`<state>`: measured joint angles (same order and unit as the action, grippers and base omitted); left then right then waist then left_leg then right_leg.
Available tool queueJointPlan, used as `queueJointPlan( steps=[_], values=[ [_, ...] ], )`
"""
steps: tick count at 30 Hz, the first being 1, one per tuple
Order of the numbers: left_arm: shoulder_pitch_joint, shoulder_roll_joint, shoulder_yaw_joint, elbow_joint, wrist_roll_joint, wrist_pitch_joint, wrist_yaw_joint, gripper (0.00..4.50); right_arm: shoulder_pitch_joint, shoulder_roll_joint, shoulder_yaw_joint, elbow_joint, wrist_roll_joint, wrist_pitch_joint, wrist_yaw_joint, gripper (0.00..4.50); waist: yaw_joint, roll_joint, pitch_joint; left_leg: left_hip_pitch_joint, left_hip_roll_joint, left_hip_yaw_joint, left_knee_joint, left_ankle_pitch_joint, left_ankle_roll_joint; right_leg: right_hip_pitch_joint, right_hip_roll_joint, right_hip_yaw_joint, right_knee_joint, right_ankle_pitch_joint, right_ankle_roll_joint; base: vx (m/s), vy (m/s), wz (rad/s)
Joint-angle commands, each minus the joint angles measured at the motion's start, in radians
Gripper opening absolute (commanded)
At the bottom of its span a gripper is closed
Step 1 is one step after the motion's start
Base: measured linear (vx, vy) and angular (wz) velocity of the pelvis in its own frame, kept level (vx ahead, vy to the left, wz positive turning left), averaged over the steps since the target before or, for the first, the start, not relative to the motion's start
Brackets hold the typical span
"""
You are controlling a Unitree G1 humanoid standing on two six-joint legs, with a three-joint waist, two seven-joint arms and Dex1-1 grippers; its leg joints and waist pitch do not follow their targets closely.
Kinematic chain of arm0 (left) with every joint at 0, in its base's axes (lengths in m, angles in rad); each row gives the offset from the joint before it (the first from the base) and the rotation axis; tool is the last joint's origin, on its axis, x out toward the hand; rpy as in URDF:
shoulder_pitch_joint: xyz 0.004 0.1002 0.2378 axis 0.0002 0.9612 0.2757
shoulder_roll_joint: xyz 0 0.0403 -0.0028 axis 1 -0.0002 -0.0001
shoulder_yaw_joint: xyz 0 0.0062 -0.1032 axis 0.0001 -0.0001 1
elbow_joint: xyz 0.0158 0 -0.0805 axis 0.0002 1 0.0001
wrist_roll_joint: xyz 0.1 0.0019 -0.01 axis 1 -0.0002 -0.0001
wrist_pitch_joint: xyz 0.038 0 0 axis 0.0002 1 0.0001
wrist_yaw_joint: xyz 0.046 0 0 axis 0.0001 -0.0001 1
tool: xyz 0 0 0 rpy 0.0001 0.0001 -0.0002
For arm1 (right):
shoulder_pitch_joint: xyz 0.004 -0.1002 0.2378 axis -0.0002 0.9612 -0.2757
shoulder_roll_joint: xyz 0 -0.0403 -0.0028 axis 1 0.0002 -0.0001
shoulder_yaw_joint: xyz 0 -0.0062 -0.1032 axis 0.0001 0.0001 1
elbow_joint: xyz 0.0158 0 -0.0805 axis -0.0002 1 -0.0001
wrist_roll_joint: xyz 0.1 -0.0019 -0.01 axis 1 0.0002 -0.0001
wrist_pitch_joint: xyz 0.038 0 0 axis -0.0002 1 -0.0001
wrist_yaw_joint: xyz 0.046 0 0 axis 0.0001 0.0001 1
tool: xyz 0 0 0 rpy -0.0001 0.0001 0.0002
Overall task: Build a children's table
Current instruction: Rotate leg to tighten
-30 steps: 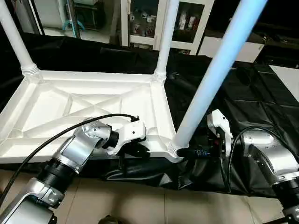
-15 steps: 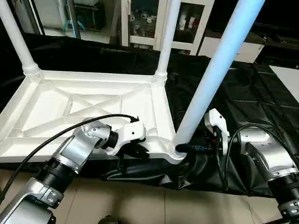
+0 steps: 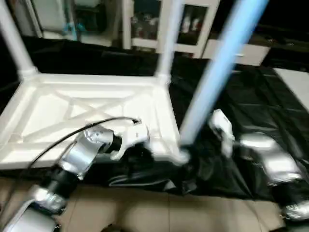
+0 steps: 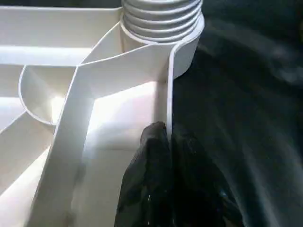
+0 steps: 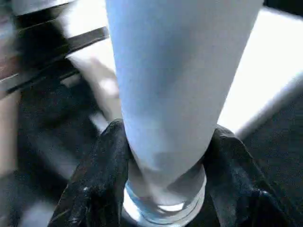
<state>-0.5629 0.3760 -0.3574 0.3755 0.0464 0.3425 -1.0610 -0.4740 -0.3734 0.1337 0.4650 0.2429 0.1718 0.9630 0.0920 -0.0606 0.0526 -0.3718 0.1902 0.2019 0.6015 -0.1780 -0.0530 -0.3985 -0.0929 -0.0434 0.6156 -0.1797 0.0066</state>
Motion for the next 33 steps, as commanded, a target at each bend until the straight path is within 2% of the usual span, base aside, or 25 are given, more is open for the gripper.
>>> queueJointPlan(
  steps=[1, 2, 3, 4, 6, 7, 8, 11, 14, 18, 19, 21, 23, 24, 26, 27, 28, 30, 31, 33],
  values=[
    [-0.024, -0.058, 0.003, -0.01, -0.031, -0.004, 0.037, 0.0, 0.012, 0.007, 0.003, 0.078, -0.061, 0.032, -0.116, 1.92, -0.004, 0.007, -0.058, 0.021, 0.042, -0.033, -0.09, -0.356, -0.058, 0.031, -0.058, 0.028, -0.083, -0.37, -0.177, 0.0, 0.0, 0.0],
    [-0.045, -0.093, 0.024, 0.028, -0.023, 0.006, 0.111, 0.0, 0.009, 0.045, -0.022, 0.108, -0.064, 0.045, -0.216, 1.91, -0.007, 0.007, -0.057, 0.023, 0.041, -0.032, -0.09, -0.366, -0.058, 0.028, -0.057, 0.029, -0.085, -0.373, -0.174, 0.0, 0.0, 0.0],
    [-0.09, -0.161, 0.06, 0.096, -0.006, 0.027, 0.255, 0.0, 0.003, 0.132, -0.079, 0.156, -0.063, 0.074, -0.427, 1.91, -0.012, 0.007, -0.057, 0.032, 0.037, -0.032, -0.087, -0.397, -0.07, 0.016, -0.057, 0.029, -0.092, -0.425, -0.163, 0.0, 0.0, 0.0],
    [-0.095, -0.167, 0.063, 0.102, -0.004, 0.03, 0.268, 0.0, 0.002, 0.14, -0.084, 0.161, -0.065, 0.074, -0.448, 1.91, -0.012, 0.007, -0.057, 0.032, 0.037, -0.032, -0.087, -0.397, -0.07, 0.016, -0.057, 0.029, -0.092, -0.425, -0.163, 0.0, 0.0, 0.0],
    [-0.136, -0.217, 0.082, 0.157, 0.019, 0.053, 0.376, 0.0, -0.013, 0.21, -0.127, 0.209, -0.081, 0.068, -0.633, 1.91, -0.015, 0.005, -0.062, 0.017, 0.036, -0.039, -0.093, -0.351, -0.076, 0.03, -0.059, 0.025, -0.091, -0.408, -0.141, 0.0, 0.0, 0.0],
    [-0.146, -0.228, 0.087, 0.172, 0.026, 0.056, 0.398, 0.0, -0.019, 0.225, -0.136, 0.225, -0.085, 0.062, -0.673, 1.91, -0.017, 0.009, -0.061, 0.025, 0.036, -0.035, -0.091, -0.363, -0.078, 0.018, -0.054, 0.027, -0.093, -0.393, -0.141, 0.0, 0.0, 0.0],
    [-0.185, -0.265, 0.091, 0.231, 0.058, 0.032, 0.491, 0.0, -0.036, 0.282, -0.171, 0.266, -0.092, 0.023, -0.833, 1.91, -0.018, 0.009, -0.061, 0.03, 0.033, -0.033, -0.089, -0.385, -0.077, 0.013, -0.054, 0.027, -0.097, -0.399, -0.14, 0.0, 0.0, 0.0],
    [-0.222, -0.302, 0.081, 0.287, 0.078, -0.014, 0.557, 0.0, -0.062, 0.347, -0.192, 0.305, -0.09, -0.023, -0.962, 1.91, -0.018, 0.009, -0.063, 0.031, 0.032, -0.034, -0.09, -0.389, -0.073, 0.012, -0.052, 0.027, -0.098, -0.38, -0.13, 0.0, 0.0, 0.0],
    [-0.238, -0.322, 0.072, 0.317, 0.08, -0.043, 0.557, 0.0, -0.093, 0.385, -0.205, 0.329, -0.082, -0.084, -0.972, 1.91, -0.016, 0.011, -0.066, 0.029, 0.032, -0.031, -0.09, -0.384, -0.058, 0.015, -0.05, 0.029, -0.093, -0.313, -0.134, 0.0, 0.0, 0.0],
    [-0.243, -0.328, 0.066, 0.334, 0.082, -0.049, 0.55, 0.0, -0.112, 0.405, -0.212, 0.327, -0.073, -0.123, -0.931, 1.91, -0.011, 0.011, -0.067, 0.023, 0.034, -0.027, -0.09, -0.33, -0.032, 0.022, -0.048, 0.031, -0.084, -0.222, -0.158, 0.0, 0.0, 0.0],
    [-0.24, -0.324, 0.062, 0.342, 0.083, -0.055, 0.54, 0.0, -0.107, 0.405, -0.203, 0.304, -0.057, -0.143, -0.859, 1.91, -0.011, 0.007, -0.066, 0.022, 0.034, -0.026, -0.089, -0.327, -0.029, 0.022, -0.048, 0.03, -0.084, -0.22, -0.16, 0.0, 0.0, 0.0],
    [-0.237, -0.316, 0.058, 0.353, 0.086, -0.067, 0.524, 0.0, -0.094, 0.392, -0.181, 0.26, -0.046, -0.164, -0.784, 2.47, -0.007, 0.006, -0.066, 0.022, 0.034, -0.024, -0.088, -0.315, -0.015, 0.025, -0.05, 0.031, -0.085, -0.219, -0.163, 0.0, 0.0, 0.0],
    [-0.234, -0.311, 0.058, 0.354, 0.085, -0.071, 0.516, 0.0, -0.088, 0.383, -0.175, 0.242, -0.045, -0.169, -0.769, 2.61, -0.005, 0.005, -0.067, 0.017, 0.034, -0.023, -0.088, -0.282, 0.0, 0.03, -0.05, 0.032, -0.081, -0.191, -0.171, 0.0, 0.0, 0.0],
    [-0.225, -0.297, 0.057, 0.343, 0.08, -0.076, 0.488, 0.0, -0.073, 0.359, -0.175, 0.192, -0.03, -0.159, -0.728, 2.71, -0.004, 0.003, -0.067, 0.013, 0.034, -0.025, -0.088, -0.269, 0.009, 0.035, -0.052, 0.031, -0.081, -0.195, -0.168, 0.0, 0.0, 0.0],
    [-0.219, -0.29, 0.058, 0.333, 0.077, -0.072, 0.476, 0.0, -0.066, 0.345, -0.176, 0.168, -0.026, -0.15, -0.717, 2.94, -0.008, 0.005, -0.067, 0.012, 0.035, -0.025, -0.088, -0.254, 0.01, 0.033, -0.051, 0.031, -0.079, -0.191, -0.175, 0.0, 0.0, 0.0],
    [-0.207, -0.271, 0.052, 0.317, 0.076, -0.08, 0.444, 0.0, -0.054, 0.318, -0.181, 0.129, -0.021, -0.133, -0.688, 3.07, -0.008, 0.005, -0.067, 0.011, 0.035, -0.025, -0.089, -0.249, 0.01, 0.035, -0.05, 0.03, -0.079, -0.192, -0.176, 0.0, 0.0, 0.0],
    [-0.196, -0.255, 0.052, 0.305, 0.073, -0.079, 0.422, 0.0, -0.044, 0.29, -0.179, 0.102, -0.022, -0.113, -0.657, 3.15, -0.004, 0.007, -0.068, 0.016, 0.036, -0.023, -0.086, -0.239, 0.013, 0.031, -0.049, 0.031, -0.079, -0.179, -0.179, 0.0, 0.0, 0.0],
    [-0.184, -0.235, 0.051, 0.292, 0.067, -0.084, 0.39, 0.0, -0.029, 0.256, -0.179, 0.071, -0.017, -0.09, -0.622, 3.26, -0.002, 0.006, -0.067, 0.014, 0.037, -0.022, -0.085, -0.22, 0.017, 0.035, -0.049, 0.031, -0.076, -0.156, -0.189, 0.0, 0.0, 0.0],
    [-0.181, -0.231, 0.05, 0.289, 0.066, -0.084, 0.382, 0.0, -0.026, 0.249, -0.179, 0.065, -0.015, -0.085, -0.612, 3.37, -0.002, 0.007, -0.067, 0.015, 0.037, -0.021, -0.085, -0.217, 0.017, 0.032, -0.049, 0.032, -0.075, -0.151, -0.193, 0.0, 0.0, 0.0],
    [-0.144, -0.172, 0.033, 0.246, 0.049, -0.093, 0.271, 0.0, 0.024, 0.169, -0.182, -0.034, 0.041, -0.016, -0.468, 3.59, 0.001, 0.011, -0.064, 0.015, 0.037, -0.022, -0.086, -0.231, 0.027, 0.036, -0.049, 0.032, -0.077, -0.158, -0.196, 0.0, 0.0, 0.0]
  ],
)
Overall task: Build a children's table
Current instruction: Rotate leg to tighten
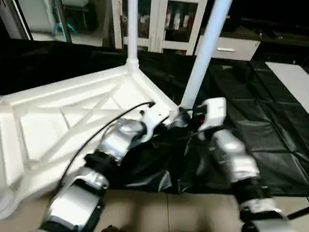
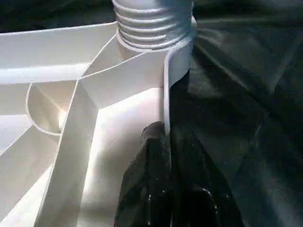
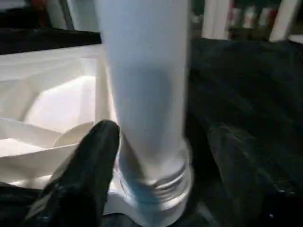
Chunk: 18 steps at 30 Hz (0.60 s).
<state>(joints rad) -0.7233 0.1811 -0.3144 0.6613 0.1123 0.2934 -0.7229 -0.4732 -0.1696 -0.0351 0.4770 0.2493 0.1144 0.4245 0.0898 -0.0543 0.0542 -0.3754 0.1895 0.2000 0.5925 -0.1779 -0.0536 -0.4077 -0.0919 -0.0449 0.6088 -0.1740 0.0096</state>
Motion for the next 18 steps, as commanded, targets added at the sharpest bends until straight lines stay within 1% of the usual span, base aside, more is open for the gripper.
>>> queueJointPlan(
  steps=[1, 3, 4, 5, 6, 7, 8, 9, 10, 11, 12, 13, 15, 16, 17, 18],
  values=[
    [0.026, 0.038, -0.015, -0.051, -0.022, -0.045, -0.097, 0.0, 0.037, -0.055, -0.01, -0.074, 0.05, 0.059, 0.11, 3.59, 0.003, 0.004, -0.064, 0.019, 0.04, -0.019, -0.078, -0.234, 0.03, 0.044, -0.05, 0.035, -0.071, -0.16, -0.201, 0.0, 0.0, 0.0],
    [0.056, 0.084, -0.038, -0.093, -0.038, -0.077, -0.195, 0.0, 0.076, -0.127, 0.031, -0.145, 0.065, 0.087, 0.235, 3.81, 0.004, 0.007, -0.065, 0.019, 0.041, -0.021, -0.08, -0.246, 0.027, 0.046, -0.05, 0.033, -0.072, -0.172, -0.202, 0.0, 0.0, 0.0],
    [0.073, 0.11, -0.051, -0.123, -0.047, -0.069, -0.245, 0.0, 0.097, -0.171, 0.06, -0.183, 0.075, 0.109, 0.312, 3.93, 0.005, 0.009, -0.064, 0.019, 0.042, -0.021, -0.08, -0.251, 0.022, 0.045, -0.051, 0.034, -0.071, -0.174, -0.204, 0.0, 0.0, 0.0],
    [0.073, 0.11, -0.051, -0.123, -0.047, -0.069, -0.245, 0.0, 0.097, -0.171, 0.06, -0.183, 0.075, 0.109, 0.312, 3.98, 0.004, 0.009, -0.063, 0.02, 0.042, -0.019, -0.08, -0.26, 0.022, 0.042, -0.051, 0.035, -0.071, -0.178, -0.212, 0.0, 0.0, 0.0],
    [0.085, 0.127, -0.058, -0.144, -0.053, -0.061, -0.279, 0.0, 0.113, -0.202, 0.079, -0.215, 0.082, 0.131, 0.364, 3.98, 0.004, 0.009, -0.063, 0.02, 0.042, -0.019, -0.08, -0.26, 0.022, 0.042, -0.051, 0.035, -0.071, -0.178, -0.212, 0.0, 0.0, 0.0],
    [0.114, 0.166, -0.075, -0.199, -0.079, -0.06, -0.367, 0.0, 0.143, -0.268, 0.115, -0.269, 0.1, 0.163, 0.472, 4.22, 0.005, 0.01, -0.061, 0.021, 0.045, -0.022, -0.084, -0.289, 0.013, 0.043, -0.052, 0.034, -0.076, -0.221, -0.208, 0.0, 0.0, 0.0],
    [0.137, 0.195, -0.087, -0.247, -0.1, -0.058, -0.434, 0.0, 0.166, -0.319, 0.14, -0.311, 0.116, 0.192, 0.556, 4.22, 0.006, 0.01, -0.061, 0.02, 0.047, -0.025, -0.084, -0.29, 0.014, 0.047, -0.053, 0.034, -0.073, -0.223, -0.206, 0.0, 0.0, 0.0],
    [0.151, 0.215, -0.095, -0.281, -0.118, -0.048, -0.482, 0.0, 0.175, -0.351, 0.158, -0.329, 0.124, 0.207, 0.61, 4.22, 0.008, 0.012, -0.061, 0.023, 0.051, -0.022, -0.084, -0.28, 0.016, 0.043, -0.053, 0.037, -0.071, -0.198, -0.214, 0.0, 0.0, 0.0],
    [0.155, 0.222, -0.098, -0.293, -0.125, -0.044, -0.498, 0.0, 0.178, -0.362, 0.164, -0.335, 0.126, 0.212, 0.629, 4.32, 0.007, 0.013, -0.061, 0.024, 0.05, -0.021, -0.084, -0.278, 0.018, 0.042, -0.051, 0.036, -0.069, -0.183, -0.227, 0.0, 0.0, 0.0],
    [0.167, 0.243, -0.112, -0.328, -0.136, -0.025, -0.543, 0.0, 0.183, -0.391, 0.183, -0.348, 0.129, 0.213, 0.685, 4.32, 0.008, 0.013, -0.06, 0.025, 0.049, -0.019, -0.083, -0.28, 0.017, 0.039, -0.051, 0.036, -0.069, -0.181, -0.231, 0.0, 0.0, 0.0],
    [0.172, 0.254, -0.12, -0.346, -0.142, -0.013, -0.566, 0.0, 0.182, -0.401, 0.192, -0.354, 0.134, 0.219, 0.713, 4.32, 0.009, 0.01, -0.058, 0.024, 0.049, -0.018, -0.084, -0.29, 0.018, 0.039, -0.053, 0.037, -0.072, -0.199, -0.233, 0.0, 0.0, 0.0],
    [0.176, 0.262, -0.126, -0.359, -0.146, -0.005, -0.582, 0.0, 0.182, -0.407, 0.197, -0.358, 0.138, 0.224, 0.732, 4.32, 0.012, 0.013, -0.056, 0.027, 0.049, -0.018, -0.085, -0.307, 0.011, 0.035, -0.054, 0.037, -0.075, -0.237, -0.229, 0.0, 0.0, 0.0],
    [0.179, 0.271, -0.136, -0.371, -0.146, -0.003, -0.598, 0.0, 0.177, -0.415, 0.21, -0.363, 0.141, 0.228, 0.76, 4.32, 0.016, 0.012, -0.055, 0.031, 0.05, -0.019, -0.086, -0.331, -0.001, 0.031, -0.055, 0.039, -0.079, -0.282, -0.22, 0.0, 0.0, 0.0],
    [0.178, 0.273, -0.141, -0.373, -0.144, -0.005, -0.602, 0.0, 0.168, -0.413, 0.217, -0.356, 0.131, 0.217, 0.763, 4.32, 0.019, 0.009, -0.055, 0.033, 0.051, -0.019, -0.086, -0.338, -0.009, 0.028, -0.056, 0.039, -0.082, -0.297, -0.215, 0.0, 0.0, 0.0],
    [0.178, 0.275, -0.144, -0.374, -0.14, -0.008, -0.607, 0.0, 0.159, -0.409, 0.223, -0.351, 0.122, 0.213, 0.767, 4.32, 0.021, 0.011, -0.054, 0.035, 0.05, -0.019, -0.086, -0.342, -0.013, 0.027, -0.055, 0.039, -0.081, -0.302, -0.213, 0.0, 0.0, 0.0],
    [0.178, 0.276, -0.146, -0.374, -0.135, -0.01, -0.609, 0.0, 0.147, -0.403, 0.231, -0.341, 0.108, 0.206, 0.768, 4.32, 0.021, 0.01, -0.054, 0.037, 0.05, -0.019, -0.086, -0.347, -0.02, 0.025, -0.055, 0.039, -0.081, -0.31, -0.211, 0.0, 0.0, 0.0]
  ],
)
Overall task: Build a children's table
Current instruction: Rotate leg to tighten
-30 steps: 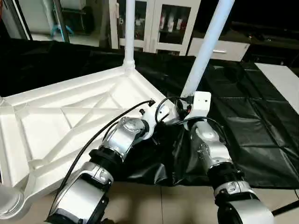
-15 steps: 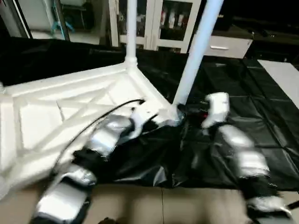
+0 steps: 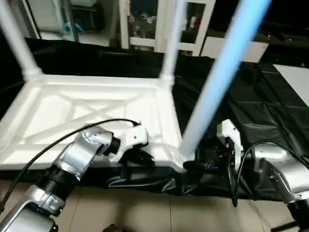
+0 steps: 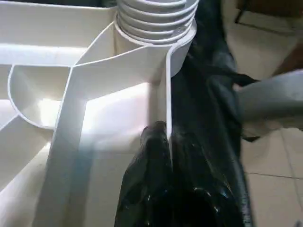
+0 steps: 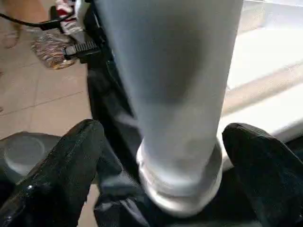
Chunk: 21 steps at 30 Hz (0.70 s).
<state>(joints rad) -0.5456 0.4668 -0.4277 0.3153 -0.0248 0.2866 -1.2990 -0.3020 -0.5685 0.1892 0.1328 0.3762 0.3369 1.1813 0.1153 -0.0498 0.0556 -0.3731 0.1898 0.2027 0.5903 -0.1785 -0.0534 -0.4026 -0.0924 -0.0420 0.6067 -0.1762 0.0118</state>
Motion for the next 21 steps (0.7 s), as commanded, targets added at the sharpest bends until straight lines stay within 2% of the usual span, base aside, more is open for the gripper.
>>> queueJointPlan(
  steps=[1, 2, 4, 8, 14, 21],
  values=[
    [-0.001, -0.011, -0.034, -0.027, 0.004, -0.004, -0.033, 0.0, -0.031, -0.002, 0.012, 0.01, -0.027, -0.021, 0.012, 4.32, -0.006, 0.005, -0.057, 0.032, 0.05, -0.023, -0.085, -0.345, -0.023, 0.022, -0.055, 0.036, -0.078, -0.307, -0.211, 0.0, 0.0, 0.0],
    [0.001, -0.011, -0.033, -0.033, 0.005, 0.001, -0.032, 0.0, -0.039, -0.008, 0.026, 0.011, -0.031, -0.017, 0.021, 4.32, -0.007, 0.005, -0.058, 0.027, 0.049, -0.025, -0.086, -0.333, -0.027, 0.026, -0.055, 0.036, -0.075, -0.299, -0.206, 0.0, 0.0, 0.0],
    [0.0, -0.013, -0.033, -0.035, 0.006, 0.003, -0.03, 0.0, -0.048, -0.011, 0.042, 0.017, -0.042, -0.02, 0.028, 4.32, -0.005, 0.005, -0.058, 0.031, 0.049, -0.023, -0.084, -0.331, -0.028, 0.023, -0.055, 0.036, -0.075, -0.291, -0.206, 0.0, 0.0, 0.0],
    [-0.005, -0.013, -0.035, -0.038, 0.009, 0.008, -0.02, 0.0, -0.069, -0.006, 0.064, 0.046, -0.065, -0.028, 0.058, 4.32, -0.006, 0.003, -0.062, 0.023, 0.046, -0.022, -0.082, -0.289, -0.017, 0.031, -0.054, 0.035, -0.069, -0.242, -0.213, 0.0, 0.0, 0.0],
    [-0.007, -0.015, -0.035, -0.04, 0.011, 0.011, -0.01, 0.0, -0.075, -0.008, 0.078, 0.06, -0.085, -0.048, 0.067, 3.88, -0.004, 0.0, -0.061, 0.025, 0.047, -0.022, -0.08, -0.287, -0.01, 0.031, -0.055, 0.036, -0.07, -0.252, -0.215, 0.0, 0.0, 0.0],
    [-0.003, -0.013, -0.036, -0.045, 0.011, 0.016, -0.009, 0.0, -0.072, 0.001, 0.072, 0.069, -0.084, -0.053, 0.064, 3.34, -0.004, 0.004, -0.064, 0.025, 0.046, -0.021, -0.078, -0.268, -0.006, 0.033, -0.053, 0.035, -0.065, -0.216, -0.223, 0.0, 0.0, 0.0]
  ],
)
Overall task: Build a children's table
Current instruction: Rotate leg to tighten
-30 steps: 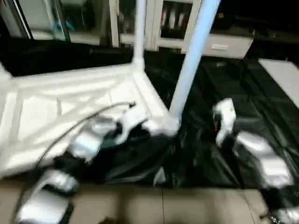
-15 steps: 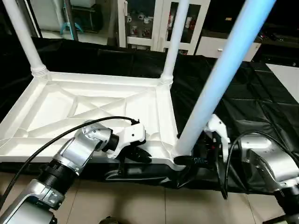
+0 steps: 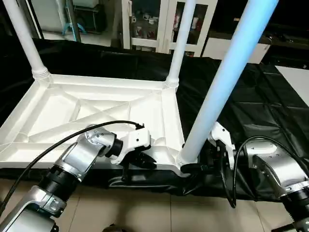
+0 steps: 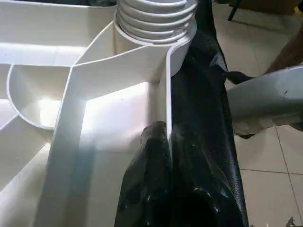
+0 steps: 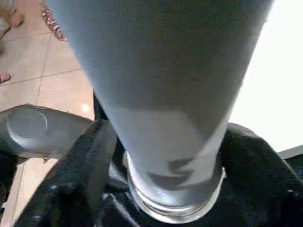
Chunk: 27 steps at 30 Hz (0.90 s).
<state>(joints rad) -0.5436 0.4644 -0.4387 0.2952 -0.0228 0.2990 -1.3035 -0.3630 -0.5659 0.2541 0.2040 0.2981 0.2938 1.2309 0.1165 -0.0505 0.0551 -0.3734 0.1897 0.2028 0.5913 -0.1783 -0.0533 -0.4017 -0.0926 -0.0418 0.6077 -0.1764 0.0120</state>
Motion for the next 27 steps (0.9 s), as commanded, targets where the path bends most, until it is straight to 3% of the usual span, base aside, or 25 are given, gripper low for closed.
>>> queueJointPlan(
  steps=[1, 2, 13, 18, 20, 22, 23, 24, 25, 27],
  values=[
    [-0.005, -0.011, -0.026, -0.025, 0.01, 0.003, -0.005, 0.0, -0.011, -0.001, 0.007, -0.002, -0.006, -0.01, 0.015, 3.34, -0.005, 0.004, -0.063, 0.025, 0.046, -0.021, -0.079, -0.267, -0.006, 0.032, -0.053, 0.035, -0.066, -0.214, -0.224, 0.0, 0.0, 0.0],
    [-0.004, -0.011, -0.027, -0.026, 0.01, 0.005, -0.005, 0.0, -0.01, 0.001, 0.006, 0.001, -0.009, -0.012, 0.017, 3.08, -0.005, 0.004, -0.063, 0.025, 0.046, -0.021, -0.079, -0.268, -0.006, 0.032, -0.053, 0.035, -0.066, -0.212, -0.226, 0.0, 0.0, 0.0],
    [-0.002, -0.009, -0.033, -0.03, 0.012, 0.008, -0.007, 0.0, -0.003, 0.007, 0.013, 0.009, -0.018, -0.02, 0.023, 2.41, -0.004, 0.003, -0.064, 0.025, 0.045, -0.02, -0.076, -0.254, 0.0, 0.034, -0.052, 0.034, -0.064, -0.194, -0.232, 0.0, 0.0, 0.0],
    [-0.001, -0.009, -0.033, -0.031, 0.013, 0.007, -0.006, 0.0, -0.003, 0.011, 0.012, 0.013, -0.021, -0.022, 0.02, 2.38, -0.004, 0.003, -0.065, 0.025, 0.045, -0.02, -0.076, -0.248, 0.002, 0.034, -0.052, 0.034, -0.063, -0.192, -0.233, 0.0, 0.0, 0.0],
    [-0.003, -0.024, -0.021, -0.018, 0.016, 0.006, 0.029, 0.0, -0.016, 0.058, -0.017, 0.082, -0.052, -0.022, -0.095, 2.38, -0.006, 0.005, -0.064, 0.023, 0.044, -0.021, -0.077, -0.249, -0.002, 0.033, -0.053, 0.034, -0.063, -0.195, -0.235, 0.0, 0.0, 0.0],
    [-0.006, -0.034, -0.013, -0.007, 0.02, 0.005, 0.052, 0.0, -0.023, 0.081, -0.033, 0.117, -0.067, -0.021, -0.154, 2.38, -0.015, 0.003, -0.059, 0.026, 0.042, -0.023, -0.081, -0.317, -0.026, 0.029, -0.052, 0.032, -0.073, -0.292, -0.216, 0.0, 0.0, 0.0],
    [-0.033, -0.085, 0.024, 0.059, 0.037, 0.001, 0.169, 0.0, -0.045, 0.141, -0.078, 0.202, -0.086, 0.002, -0.314, 2.37, -0.017, 0.002, -0.059, 0.026, 0.042, -0.025, -0.082, -0.336, -0.033, 0.03, -0.054, 0.032, -0.076, -0.325, -0.205, 0.0, 0.0, 0.0],
    [-0.033, -0.085, 0.024, 0.059, 0.037, 0.001, 0.169, 0.0, -0.045, 0.141, -0.078, 0.202, -0.086, 0.002, -0.314, 2.37, -0.025, 0.003, -0.054, 0.03, 0.04, -0.027, -0.083, -0.38, -0.05, 0.021, -0.055, 0.031, -0.085, -0.399, -0.191, 0.0, 0.0, 0.0],
    [-0.052, -0.115, 0.047, 0.1, 0.045, -0.002, 0.239, 0.0, -0.054, 0.175, -0.104, 0.233, -0.088, 0.013, -0.396, 2.37, -0.026, 0.002, -0.056, 0.034, 0.04, -0.031, -0.082, -0.399, -0.059, 0.021, -0.057, 0.028, -0.088, -0.432, -0.181, 0.0, 0.0, 0.0],
    [-0.075, -0.147, 0.07, 0.143, 0.053, 0.004, 0.314, 0.0, -0.06, 0.212, -0.127, 0.258, -0.087, 0.023, -0.475, 2.37, -0.035, 0.0, -0.059, 0.026, 0.039, -0.039, -0.084, -0.409, -0.066, 0.027, -0.059, 0.026, -0.092, -0.471, -0.148, 0.0, 0.0, 0.0]
  ],
)
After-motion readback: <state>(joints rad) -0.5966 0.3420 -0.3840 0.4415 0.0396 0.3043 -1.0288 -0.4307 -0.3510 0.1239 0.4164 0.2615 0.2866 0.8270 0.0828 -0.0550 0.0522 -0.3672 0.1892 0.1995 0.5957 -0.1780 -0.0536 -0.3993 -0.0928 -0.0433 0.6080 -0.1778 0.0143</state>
